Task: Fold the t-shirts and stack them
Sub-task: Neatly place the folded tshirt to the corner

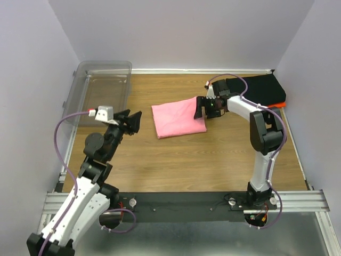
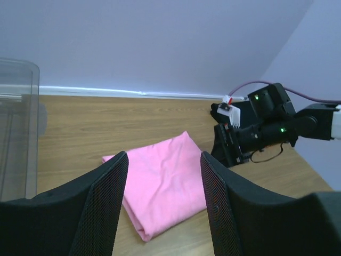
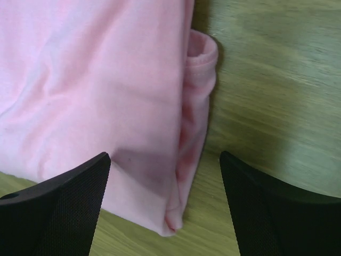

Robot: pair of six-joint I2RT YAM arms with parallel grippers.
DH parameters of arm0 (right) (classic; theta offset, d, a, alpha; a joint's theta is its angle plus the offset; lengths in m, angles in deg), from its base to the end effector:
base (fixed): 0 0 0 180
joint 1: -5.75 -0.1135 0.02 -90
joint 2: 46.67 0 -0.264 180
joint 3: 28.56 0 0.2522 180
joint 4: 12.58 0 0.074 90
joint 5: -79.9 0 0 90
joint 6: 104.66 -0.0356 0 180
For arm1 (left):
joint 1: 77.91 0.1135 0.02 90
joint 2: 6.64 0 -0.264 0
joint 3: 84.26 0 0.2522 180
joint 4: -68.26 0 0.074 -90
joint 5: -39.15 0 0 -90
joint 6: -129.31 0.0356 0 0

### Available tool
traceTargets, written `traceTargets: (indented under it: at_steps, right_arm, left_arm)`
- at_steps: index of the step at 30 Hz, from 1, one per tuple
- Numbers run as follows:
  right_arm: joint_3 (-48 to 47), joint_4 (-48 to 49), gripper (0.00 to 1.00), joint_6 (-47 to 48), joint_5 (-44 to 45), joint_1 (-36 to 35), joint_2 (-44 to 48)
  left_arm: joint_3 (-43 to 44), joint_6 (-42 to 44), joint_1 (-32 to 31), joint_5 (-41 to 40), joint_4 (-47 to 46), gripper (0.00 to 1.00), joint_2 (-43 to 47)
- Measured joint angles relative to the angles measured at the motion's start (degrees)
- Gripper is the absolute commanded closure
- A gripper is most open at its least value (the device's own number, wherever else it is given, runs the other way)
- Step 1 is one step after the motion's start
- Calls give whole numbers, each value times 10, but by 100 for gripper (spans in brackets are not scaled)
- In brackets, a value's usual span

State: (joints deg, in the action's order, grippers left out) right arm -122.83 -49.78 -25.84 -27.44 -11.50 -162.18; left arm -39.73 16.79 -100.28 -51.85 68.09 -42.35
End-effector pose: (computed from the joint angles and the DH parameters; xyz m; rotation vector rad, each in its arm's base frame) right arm 0.4030 0.1362 0.1684 -0.2519 2.6145 0.5700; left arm 0.1511 -0.0615 0.3234 -0.0166 1.4440 -0.6338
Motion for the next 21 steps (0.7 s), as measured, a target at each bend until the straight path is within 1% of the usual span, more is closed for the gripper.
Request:
traceTargets:
  at_steps: [3,5,8,13,17,18,19,20,21]
  right_arm:
    - [0,21,10,-16,-30,0,-7]
    - [0,33,10,-25,-61,0,-13]
    - [0,46,12,-36,-99,-3,-21]
    - [-2,63,15,-49,-136,-19,-32]
    - [-8,72,29,-61,-146,-36,-43]
    - [-10,73,40,-65,-147,-40,-46]
    - [-11,75,47,-69,-146,-42,-49]
    - [-11,75,63,-74,-142,-42,-52]
    - [-11,76,73,-74,-143,-42,-55]
  left_arm:
    - [-36,-8,0,0,28,35,63]
    - [-44,-12,0,0,45,35,80]
    - [-49,-16,0,1,73,35,97]
    - [-50,-26,0,1,86,35,107]
    - [-68,-47,0,1,77,36,108]
    - [-79,-57,0,5,72,36,107]
    - [-89,-65,0,7,66,36,105]
    - [-104,-76,0,10,59,36,100]
    - [-118,-87,0,15,55,36,94]
